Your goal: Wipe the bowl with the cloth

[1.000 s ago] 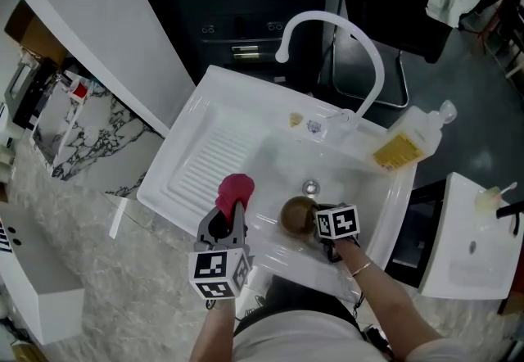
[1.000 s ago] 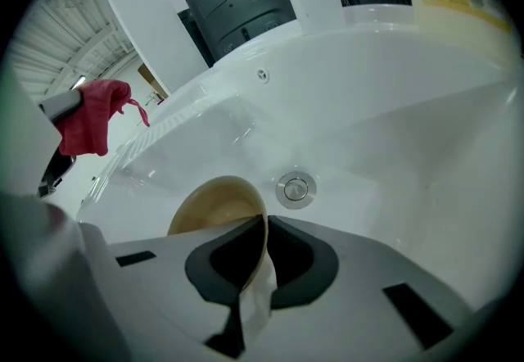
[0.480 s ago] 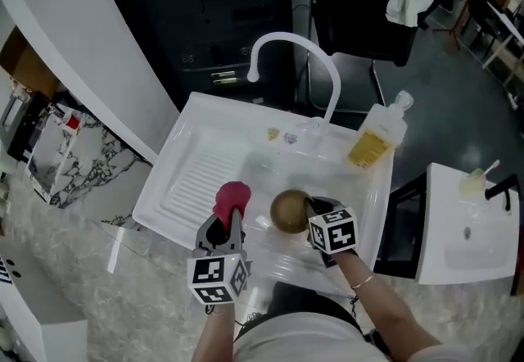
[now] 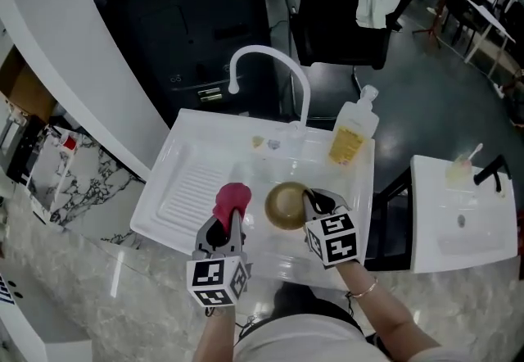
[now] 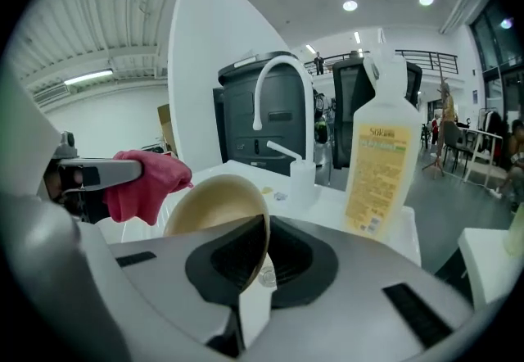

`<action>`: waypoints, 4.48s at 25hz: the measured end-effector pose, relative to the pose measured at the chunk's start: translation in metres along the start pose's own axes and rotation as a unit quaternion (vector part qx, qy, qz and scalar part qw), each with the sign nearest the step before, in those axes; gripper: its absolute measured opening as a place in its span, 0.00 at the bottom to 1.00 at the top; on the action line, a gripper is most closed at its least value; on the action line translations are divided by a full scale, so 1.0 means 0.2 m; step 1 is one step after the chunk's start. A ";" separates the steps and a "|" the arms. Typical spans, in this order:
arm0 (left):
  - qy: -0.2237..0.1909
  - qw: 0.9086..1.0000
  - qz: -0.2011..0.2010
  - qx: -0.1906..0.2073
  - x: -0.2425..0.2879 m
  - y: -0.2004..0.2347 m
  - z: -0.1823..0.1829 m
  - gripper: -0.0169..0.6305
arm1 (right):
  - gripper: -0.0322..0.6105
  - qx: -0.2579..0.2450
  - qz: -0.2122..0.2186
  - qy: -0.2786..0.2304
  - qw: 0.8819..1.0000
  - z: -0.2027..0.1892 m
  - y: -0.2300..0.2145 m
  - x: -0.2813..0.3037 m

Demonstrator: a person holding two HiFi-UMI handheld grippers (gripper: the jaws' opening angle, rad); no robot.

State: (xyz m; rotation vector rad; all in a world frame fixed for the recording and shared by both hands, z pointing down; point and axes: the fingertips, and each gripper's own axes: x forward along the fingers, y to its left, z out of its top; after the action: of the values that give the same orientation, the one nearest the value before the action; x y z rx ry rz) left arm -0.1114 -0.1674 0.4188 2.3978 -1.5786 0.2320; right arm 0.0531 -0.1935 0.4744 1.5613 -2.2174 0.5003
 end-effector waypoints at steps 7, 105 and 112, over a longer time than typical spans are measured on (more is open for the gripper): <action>-0.067 0.996 -0.052 0.029 -0.11 -0.23 0.29 0.09 | 0.07 -0.009 -0.019 -0.029 0.999 0.09 0.00 -0.13; 0.184 0.965 -0.182 -0.051 0.15 -0.34 -0.13 0.09 | 0.08 -0.007 0.024 0.002 1.000 0.10 0.27 0.08; 0.220 0.940 -0.244 -0.089 0.16 -0.44 -0.24 0.09 | 0.09 0.015 0.019 0.002 1.000 0.10 0.23 0.08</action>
State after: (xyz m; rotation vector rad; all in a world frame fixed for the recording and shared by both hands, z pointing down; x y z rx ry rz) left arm -0.0178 -0.1481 0.4627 2.2945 -0.7509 0.4608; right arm 0.0021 -0.2018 0.4618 1.5355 -2.2503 0.5499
